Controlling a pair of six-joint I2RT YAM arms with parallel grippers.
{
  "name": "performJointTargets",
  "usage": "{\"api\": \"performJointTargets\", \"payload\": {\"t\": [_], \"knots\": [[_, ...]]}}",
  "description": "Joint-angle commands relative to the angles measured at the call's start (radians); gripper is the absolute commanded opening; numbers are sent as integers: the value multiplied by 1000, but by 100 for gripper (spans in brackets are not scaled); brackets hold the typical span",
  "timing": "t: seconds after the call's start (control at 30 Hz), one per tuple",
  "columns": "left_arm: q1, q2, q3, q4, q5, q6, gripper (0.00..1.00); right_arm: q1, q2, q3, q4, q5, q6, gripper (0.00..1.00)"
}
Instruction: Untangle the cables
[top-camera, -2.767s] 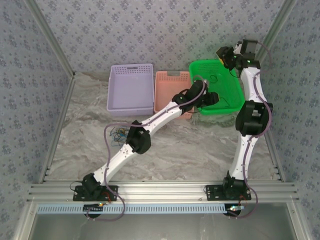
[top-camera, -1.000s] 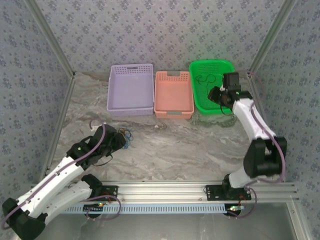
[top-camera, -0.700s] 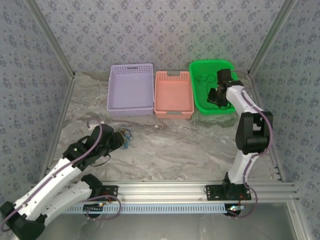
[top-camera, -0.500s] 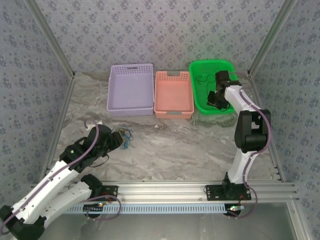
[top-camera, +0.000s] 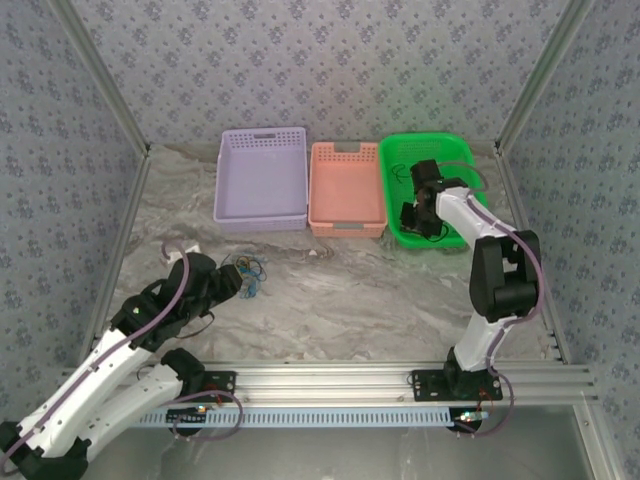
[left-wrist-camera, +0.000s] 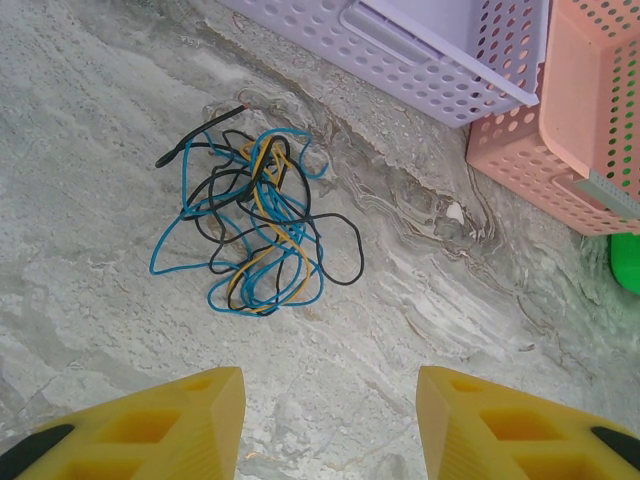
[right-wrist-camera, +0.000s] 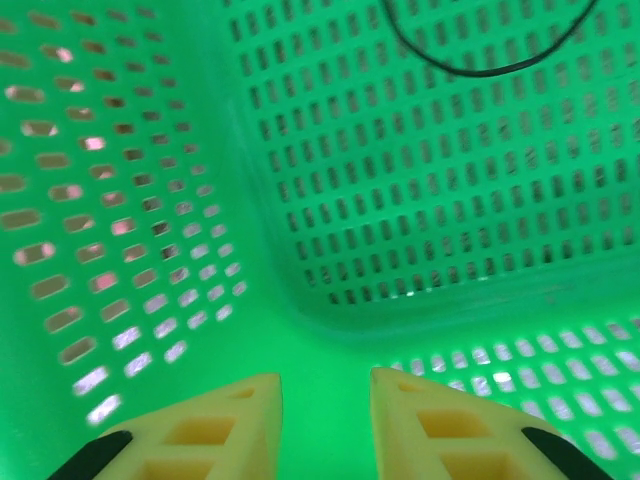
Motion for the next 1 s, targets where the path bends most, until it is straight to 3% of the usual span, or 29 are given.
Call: {"api": "performJointTargets", "payload": {"t": [0.0, 0.17, 0.27, 0.43, 0.53, 0.63, 0.73, 0.97], "knots": [[9, -4, 2, -10, -10, 5, 48, 23, -39, -25, -4, 2, 36, 31], [9, 18, -3, -21, -11, 6, 50, 28, -100, -15, -20, 50, 44, 31], [49, 50, -9, -25, 14, 22, 58, 66, -198, -9, -31, 138, 42, 31], [238, 146, -38, 48, 212, 95, 59, 276, -379, -47, 28, 205, 48, 40], [329, 206, -49, 113, 291, 145, 59, 435, -407, -106, 178, 65, 86, 47], [416, 280, -48, 195, 376, 189, 55, 581, -342, -187, 383, -90, 135, 51], [438, 367, -18, 237, 390, 240, 49, 698, -213, -180, 529, -179, 139, 54], [441, 532, 7, 319, 370, 292, 45, 767, 79, -38, 617, -231, 185, 53]]}}
